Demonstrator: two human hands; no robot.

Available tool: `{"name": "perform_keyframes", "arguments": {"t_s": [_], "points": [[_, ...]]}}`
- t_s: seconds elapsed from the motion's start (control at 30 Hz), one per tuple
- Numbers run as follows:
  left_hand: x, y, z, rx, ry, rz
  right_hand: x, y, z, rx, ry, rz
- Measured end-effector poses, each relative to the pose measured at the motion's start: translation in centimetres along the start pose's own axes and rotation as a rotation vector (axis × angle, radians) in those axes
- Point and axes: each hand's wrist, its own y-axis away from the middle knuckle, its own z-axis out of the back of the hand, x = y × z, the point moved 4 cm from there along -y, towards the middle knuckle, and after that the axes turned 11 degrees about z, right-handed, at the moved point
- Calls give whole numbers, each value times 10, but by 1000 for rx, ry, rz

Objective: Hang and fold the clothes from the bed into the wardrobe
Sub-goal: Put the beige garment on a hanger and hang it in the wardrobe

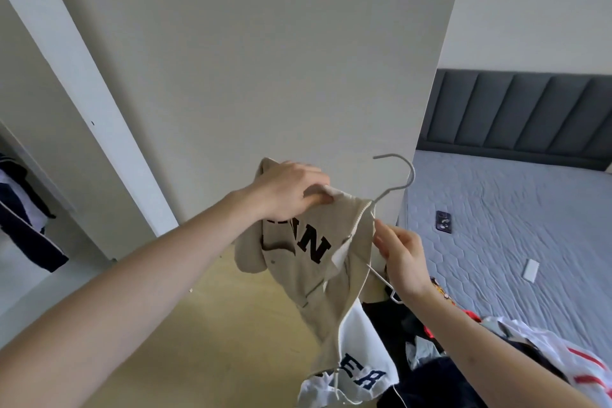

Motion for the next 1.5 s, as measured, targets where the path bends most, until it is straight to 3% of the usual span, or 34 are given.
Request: {"name": "perform_keyframes", "arguments": {"t_s": [0.1,0.23,0.3,0.4,0.57,0.63,0.9,1.17,1.3,1.5], "points": [[1,-4,5,-68,17,-3,3,1,9,-8,228,146],[2,-5,2,-132,77,26,10,15,32,-252,530,471],[9,-5,0,-139,104,55,5,30,37,-213,538,543],[16,-6,-5,-147,106,70,-24,48,30,6,489,374],[16,-5,8,-212,92,122,-90,50,15,199,541,-125],[16,-2,17,-233,91,153,-105,45,7,276,537,-207],[23,19,48,-312,105,337,-115,-4,-7,441,618,-107],[38,57,53,-269,197,421,-97,-77,56,345,514,-82],[32,71,54,-267,138,459,-73,-104,67,420,434,-16],[24,98,42,-201,-72,481,-35,-134,73,392,258,-61]]}}
